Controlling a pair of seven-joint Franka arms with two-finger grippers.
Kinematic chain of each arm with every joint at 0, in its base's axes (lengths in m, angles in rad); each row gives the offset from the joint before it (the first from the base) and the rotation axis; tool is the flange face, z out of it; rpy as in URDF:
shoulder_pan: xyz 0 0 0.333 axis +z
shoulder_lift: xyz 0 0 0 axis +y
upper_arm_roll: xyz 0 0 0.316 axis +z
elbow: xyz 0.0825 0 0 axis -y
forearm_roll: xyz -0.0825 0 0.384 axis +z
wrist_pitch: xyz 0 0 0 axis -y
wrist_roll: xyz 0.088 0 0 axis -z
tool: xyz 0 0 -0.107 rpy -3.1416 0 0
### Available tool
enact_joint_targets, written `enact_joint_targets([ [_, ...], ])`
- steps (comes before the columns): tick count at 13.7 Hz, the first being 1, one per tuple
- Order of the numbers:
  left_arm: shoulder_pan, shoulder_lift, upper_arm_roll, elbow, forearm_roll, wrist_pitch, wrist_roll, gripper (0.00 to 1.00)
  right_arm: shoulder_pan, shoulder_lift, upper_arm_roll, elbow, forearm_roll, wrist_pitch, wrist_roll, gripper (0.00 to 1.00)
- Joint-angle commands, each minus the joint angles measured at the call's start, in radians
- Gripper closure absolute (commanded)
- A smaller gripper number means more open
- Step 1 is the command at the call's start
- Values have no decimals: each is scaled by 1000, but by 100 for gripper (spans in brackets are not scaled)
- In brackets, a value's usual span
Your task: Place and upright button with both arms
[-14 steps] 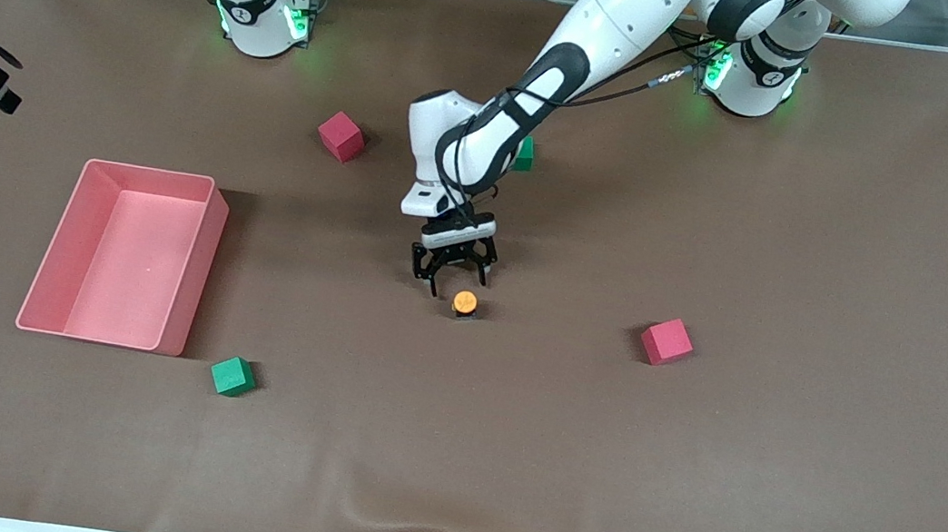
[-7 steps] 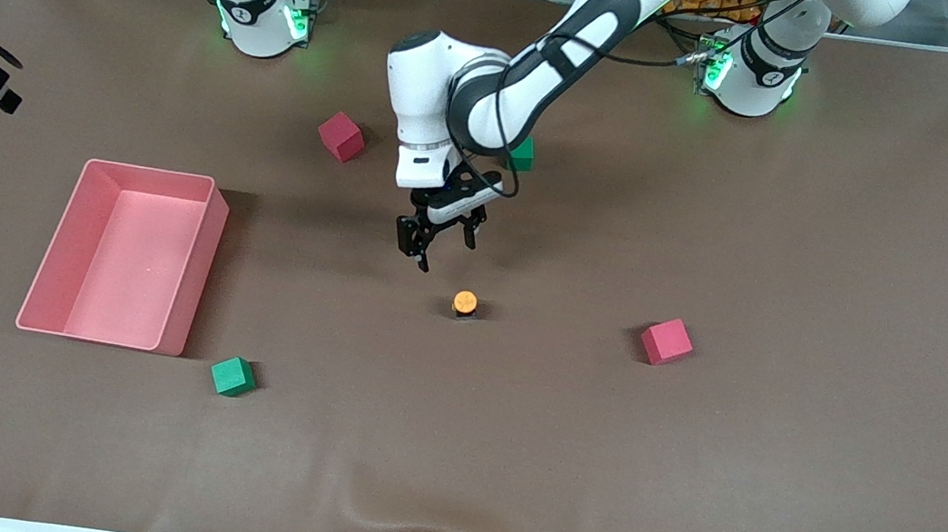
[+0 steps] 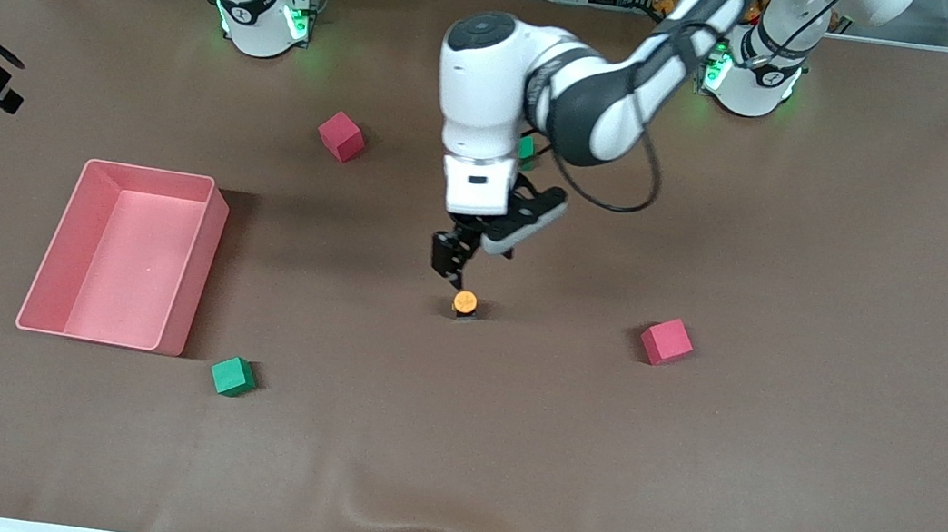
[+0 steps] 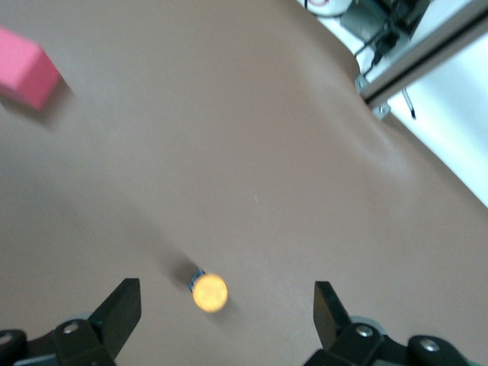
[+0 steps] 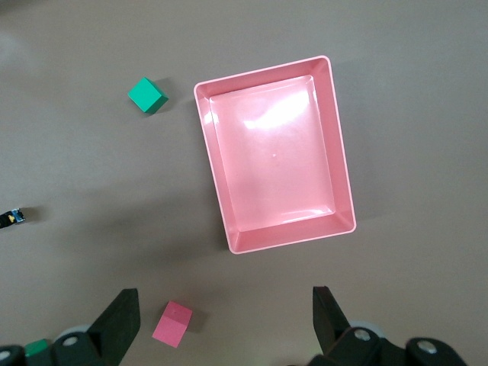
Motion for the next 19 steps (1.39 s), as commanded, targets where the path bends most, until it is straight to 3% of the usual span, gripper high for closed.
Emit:
enact_joint_targets([
  [1, 75, -76, -4, -33, -76, -46, 149, 0, 0, -11, 0, -10, 5, 0, -1, 0],
  [8, 299, -165, -9, -32, -225, -139, 529, 0, 3, -11, 3, -10, 5, -2, -2, 0],
  [11, 414, -222, -9, -32, -284, -251, 732, 0, 3, -13, 3, -9, 7, -2, -1, 0],
  [19, 633, -329, -6, -32, -279, -483, 1178, 0, 3, -13, 3, -7, 7, 0, -1, 0],
])
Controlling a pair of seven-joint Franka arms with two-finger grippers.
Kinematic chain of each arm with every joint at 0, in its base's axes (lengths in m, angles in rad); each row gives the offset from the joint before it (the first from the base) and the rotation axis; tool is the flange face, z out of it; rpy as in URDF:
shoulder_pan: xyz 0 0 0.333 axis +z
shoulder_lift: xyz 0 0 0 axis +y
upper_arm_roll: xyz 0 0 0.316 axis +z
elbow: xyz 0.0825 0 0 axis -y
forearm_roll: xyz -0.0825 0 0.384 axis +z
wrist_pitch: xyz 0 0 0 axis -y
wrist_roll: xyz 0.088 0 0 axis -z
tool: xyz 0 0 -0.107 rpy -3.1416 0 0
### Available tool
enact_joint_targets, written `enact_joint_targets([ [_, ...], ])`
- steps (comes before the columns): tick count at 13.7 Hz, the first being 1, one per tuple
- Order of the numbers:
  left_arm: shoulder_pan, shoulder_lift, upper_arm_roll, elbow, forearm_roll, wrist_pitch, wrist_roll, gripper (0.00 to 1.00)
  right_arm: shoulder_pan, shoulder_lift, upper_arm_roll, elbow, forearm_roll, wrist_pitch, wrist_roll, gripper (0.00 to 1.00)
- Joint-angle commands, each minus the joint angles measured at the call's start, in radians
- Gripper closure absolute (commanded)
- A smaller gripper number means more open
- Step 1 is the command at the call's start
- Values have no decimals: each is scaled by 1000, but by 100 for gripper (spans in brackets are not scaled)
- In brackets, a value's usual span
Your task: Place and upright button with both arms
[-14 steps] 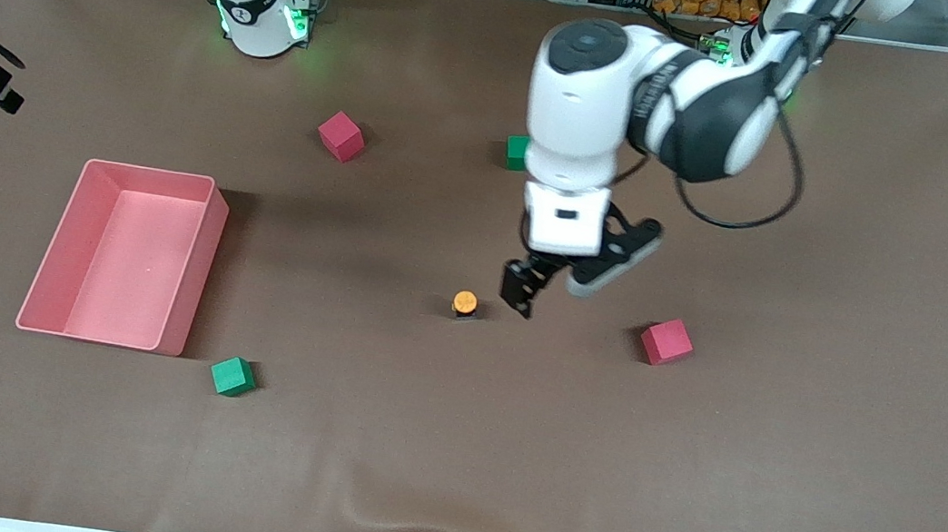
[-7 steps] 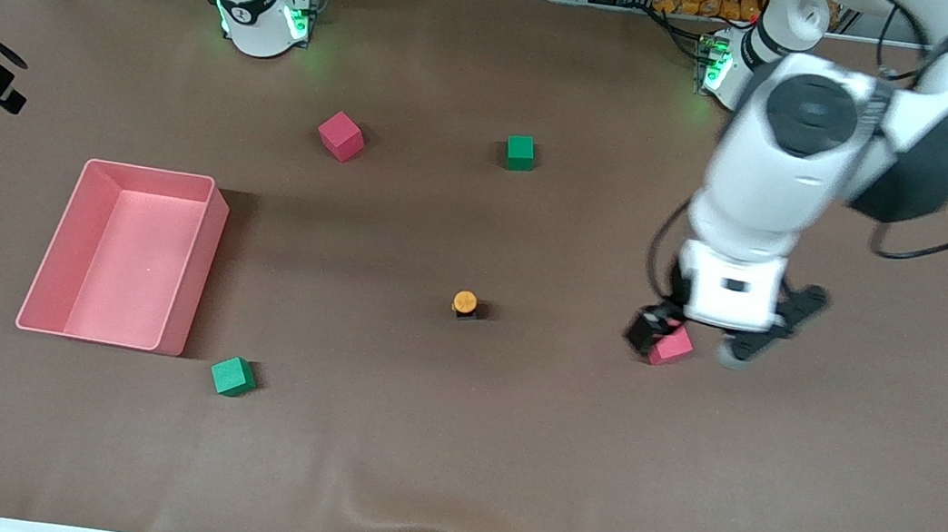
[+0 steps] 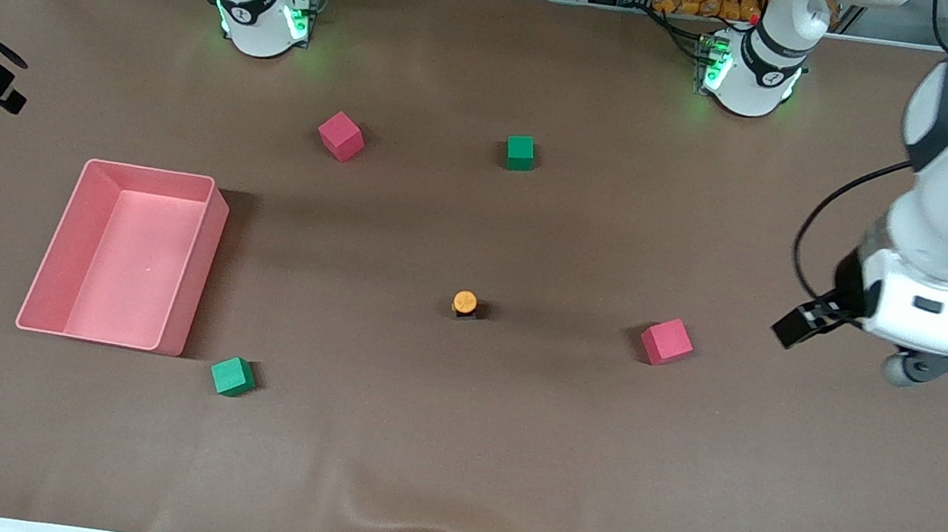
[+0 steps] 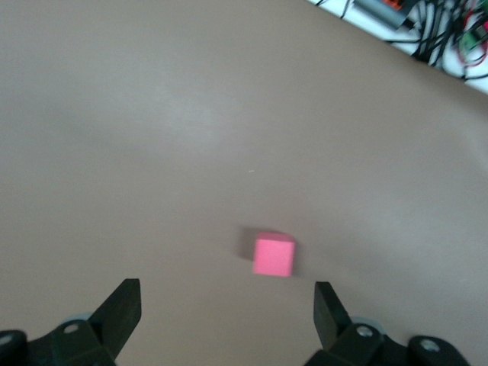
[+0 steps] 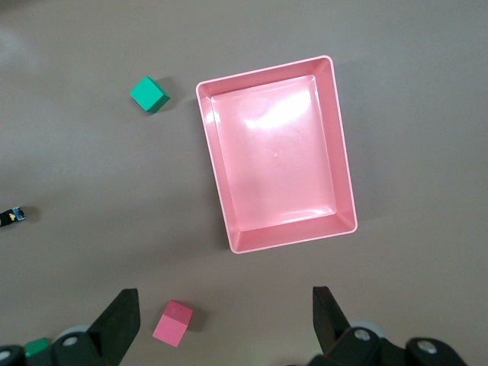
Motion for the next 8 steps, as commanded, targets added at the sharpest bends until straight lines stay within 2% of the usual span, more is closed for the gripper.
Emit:
enact_joint_targets([
  [1, 70, -80, -7, -32, -15, -60, 174, 0, 2, -13, -1, -7, 5, -2, -2, 0],
  [3, 133, -117, -17, -46, -17, -83, 299, 0, 2, -13, -1, -7, 5, -2, -2, 0],
  [5, 233, -169, -80, -75, -23, -125, 456, 0, 2, -13, -1, -7, 5, -2, -2, 0],
  [7, 258, -233, -60, -121, -82, -107, 599, 0, 2, -13, -1, -7, 5, -2, 0, 0],
  [8, 250, -250, -25, -125, -87, -112, 630, 0, 2, -13, -1, -7, 7, 0, 0, 0],
])
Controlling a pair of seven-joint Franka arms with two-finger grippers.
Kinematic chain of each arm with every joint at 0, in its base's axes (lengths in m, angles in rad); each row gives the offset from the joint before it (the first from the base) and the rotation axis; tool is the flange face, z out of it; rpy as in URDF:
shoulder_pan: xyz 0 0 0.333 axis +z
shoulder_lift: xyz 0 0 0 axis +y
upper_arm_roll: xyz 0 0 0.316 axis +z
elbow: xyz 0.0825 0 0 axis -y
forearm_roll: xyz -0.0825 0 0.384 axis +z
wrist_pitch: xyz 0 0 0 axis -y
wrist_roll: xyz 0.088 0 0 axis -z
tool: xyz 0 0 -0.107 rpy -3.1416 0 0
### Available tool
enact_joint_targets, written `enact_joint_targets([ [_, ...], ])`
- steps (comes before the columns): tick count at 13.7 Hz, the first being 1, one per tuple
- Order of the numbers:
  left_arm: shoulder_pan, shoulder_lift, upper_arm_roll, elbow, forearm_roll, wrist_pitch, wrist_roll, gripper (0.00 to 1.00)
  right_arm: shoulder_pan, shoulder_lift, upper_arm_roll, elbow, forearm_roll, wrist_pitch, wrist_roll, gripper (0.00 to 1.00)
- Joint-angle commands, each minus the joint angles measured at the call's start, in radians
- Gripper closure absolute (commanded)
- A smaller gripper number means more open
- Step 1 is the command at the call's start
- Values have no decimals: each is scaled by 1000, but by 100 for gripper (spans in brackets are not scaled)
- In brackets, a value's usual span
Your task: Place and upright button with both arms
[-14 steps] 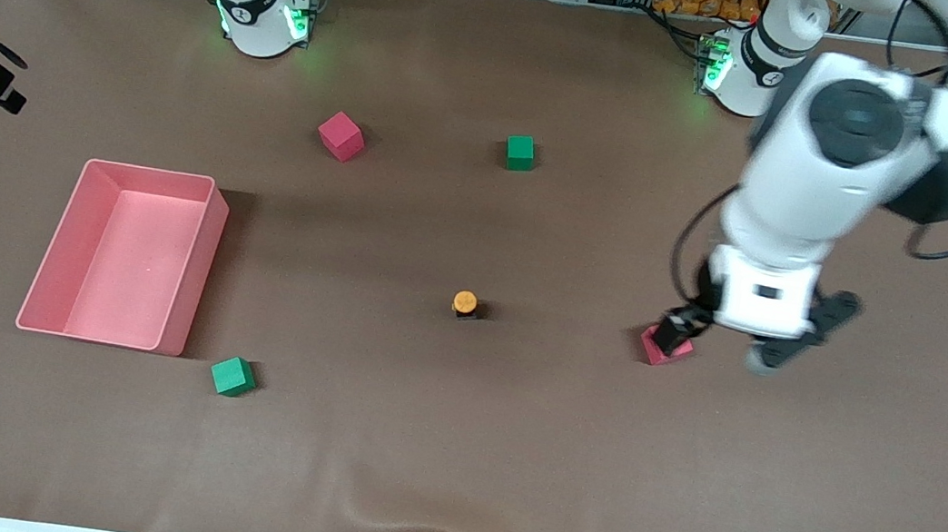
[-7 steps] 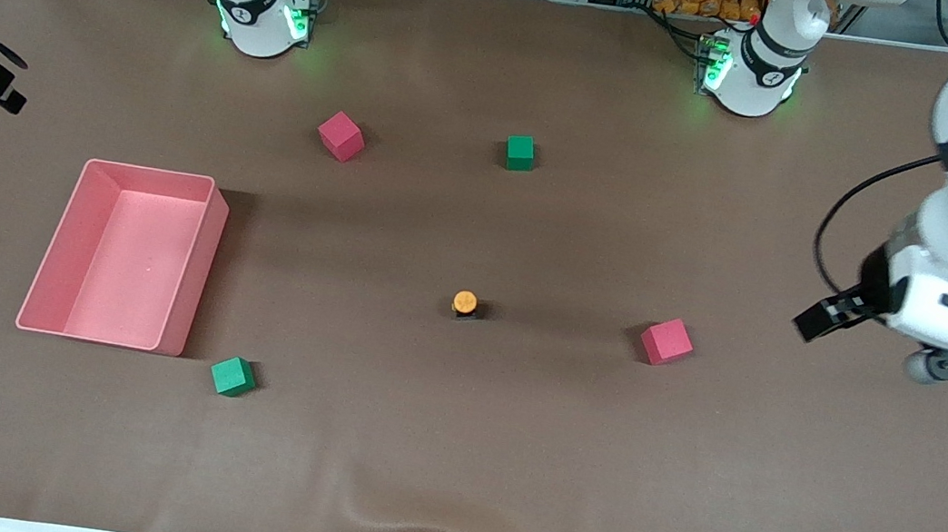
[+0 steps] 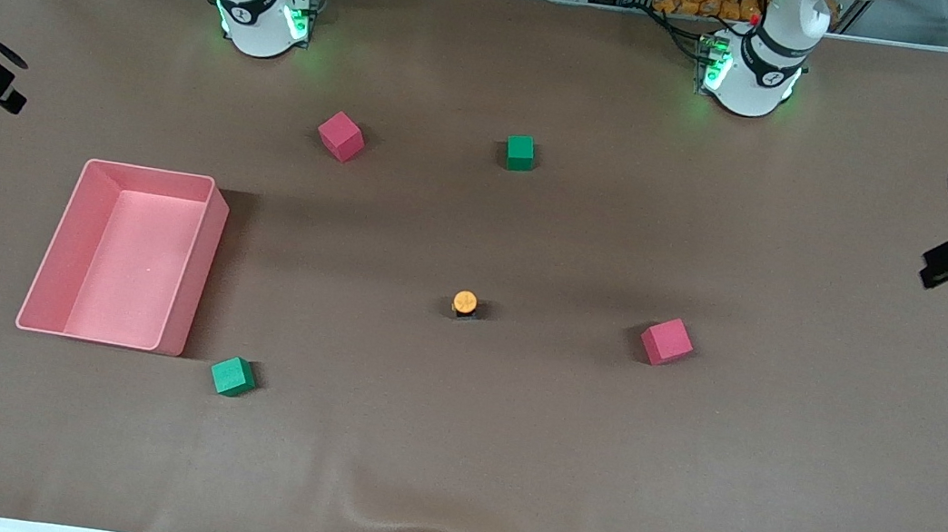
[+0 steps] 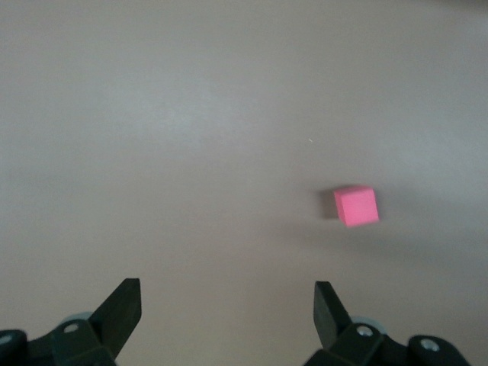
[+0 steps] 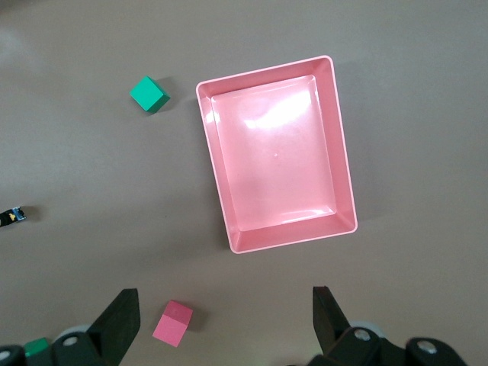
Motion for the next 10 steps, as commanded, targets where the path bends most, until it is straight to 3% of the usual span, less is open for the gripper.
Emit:
enact_joint_targets([
  [1, 3, -92, 29, -72, -37, -4, 90, 0, 2, -13, -1, -7, 7, 0, 0, 0],
  [5, -21, -153, 67, -149, -44, 5, 103, 0, 2, -13, -1, -7, 5, 0, 0, 0],
  [7, -84, -197, 129, -207, -44, 5, 103, 0, 2, -13, -1, -7, 5, 0, 0, 0],
  [10, -80, -222, 105, -253, -44, 1, 103, 0, 2, -13, -1, -7, 5, 0, -2, 0],
])
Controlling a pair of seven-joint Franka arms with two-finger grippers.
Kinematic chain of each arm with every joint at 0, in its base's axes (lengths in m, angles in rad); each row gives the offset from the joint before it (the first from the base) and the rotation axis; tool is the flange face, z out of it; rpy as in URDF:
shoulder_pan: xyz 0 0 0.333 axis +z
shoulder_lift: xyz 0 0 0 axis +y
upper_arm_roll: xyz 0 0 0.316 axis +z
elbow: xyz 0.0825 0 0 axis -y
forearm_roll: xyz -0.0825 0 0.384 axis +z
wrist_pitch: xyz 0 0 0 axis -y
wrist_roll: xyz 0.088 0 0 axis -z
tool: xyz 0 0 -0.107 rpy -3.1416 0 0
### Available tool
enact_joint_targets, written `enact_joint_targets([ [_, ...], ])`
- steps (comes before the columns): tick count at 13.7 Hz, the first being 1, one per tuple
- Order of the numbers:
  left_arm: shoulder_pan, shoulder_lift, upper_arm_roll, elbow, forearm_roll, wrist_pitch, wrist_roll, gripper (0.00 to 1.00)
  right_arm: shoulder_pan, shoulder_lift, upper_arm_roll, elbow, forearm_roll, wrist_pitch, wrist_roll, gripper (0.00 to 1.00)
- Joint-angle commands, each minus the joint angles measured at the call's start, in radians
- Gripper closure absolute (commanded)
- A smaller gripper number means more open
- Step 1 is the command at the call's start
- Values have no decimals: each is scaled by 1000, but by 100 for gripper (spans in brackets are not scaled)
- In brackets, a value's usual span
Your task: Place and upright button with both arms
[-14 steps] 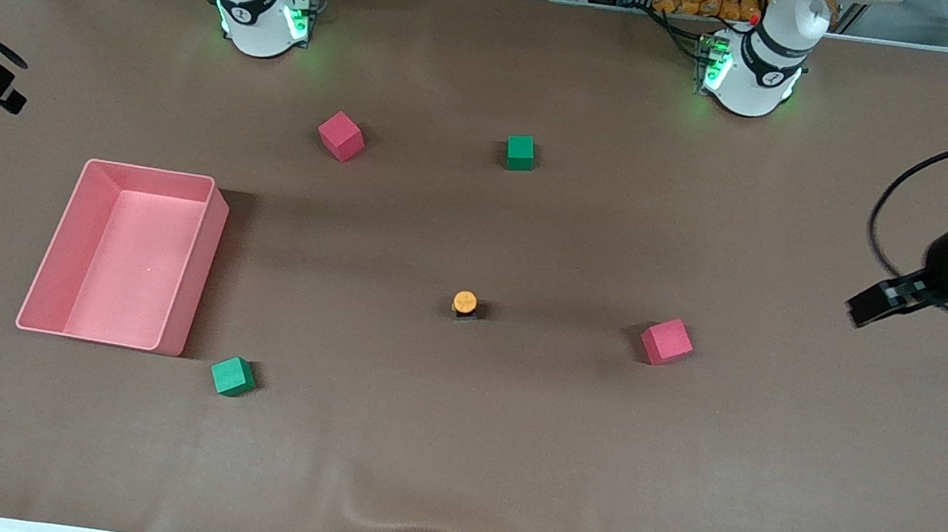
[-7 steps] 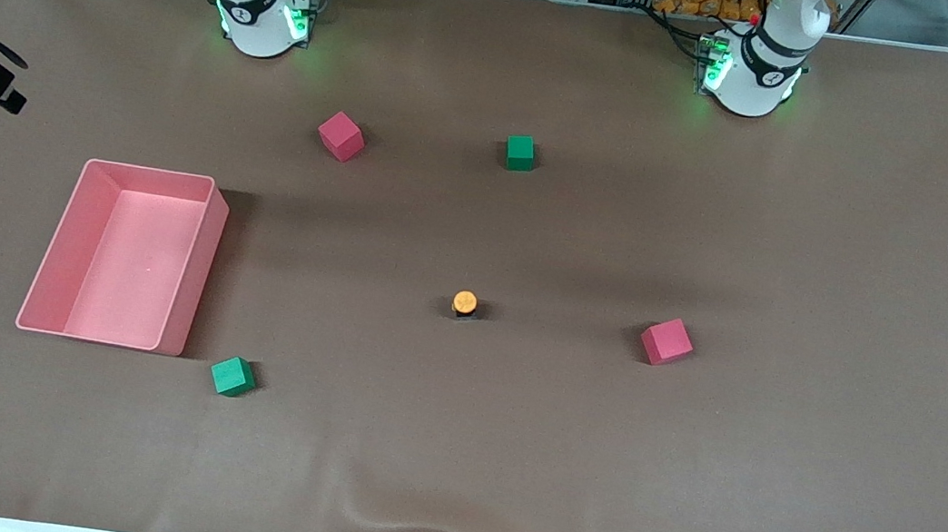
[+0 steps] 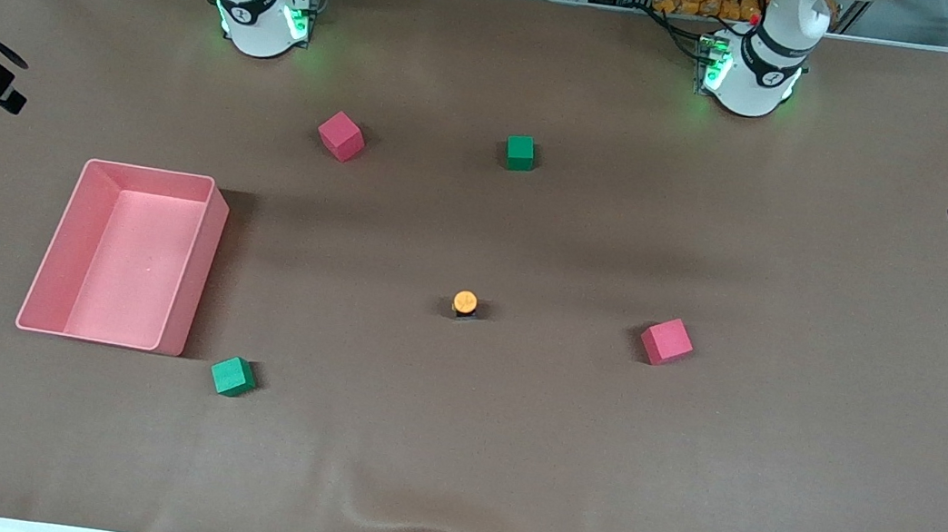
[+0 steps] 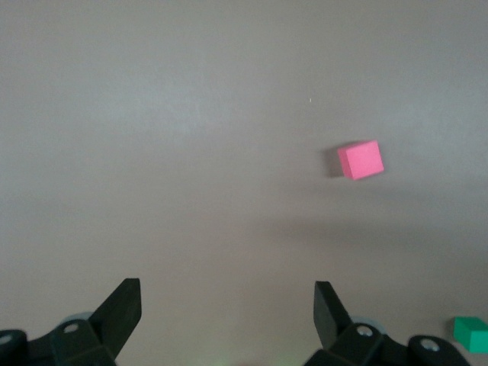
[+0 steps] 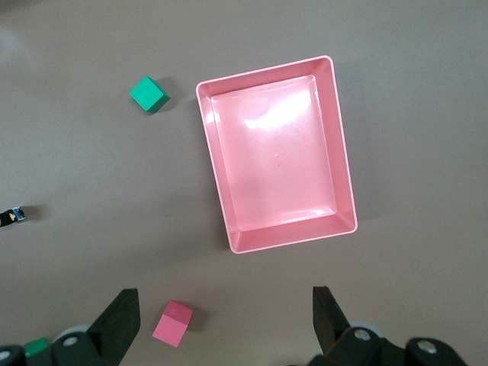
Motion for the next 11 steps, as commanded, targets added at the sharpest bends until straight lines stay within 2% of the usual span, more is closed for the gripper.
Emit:
enact_joint_targets([
  [1, -1, -54, -39, -60, -18, 12, 15, 0, 2, -11, -1, -8, 5, 0, 0, 0],
  [4, -1, -57, -76, -61, -18, -11, 17, 0, 2, -13, -1, -8, 5, 0, -2, 0],
  [11, -3, -51, -73, -20, -13, -36, 8, 0, 2, -13, -1, -8, 5, 0, 0, 0],
])
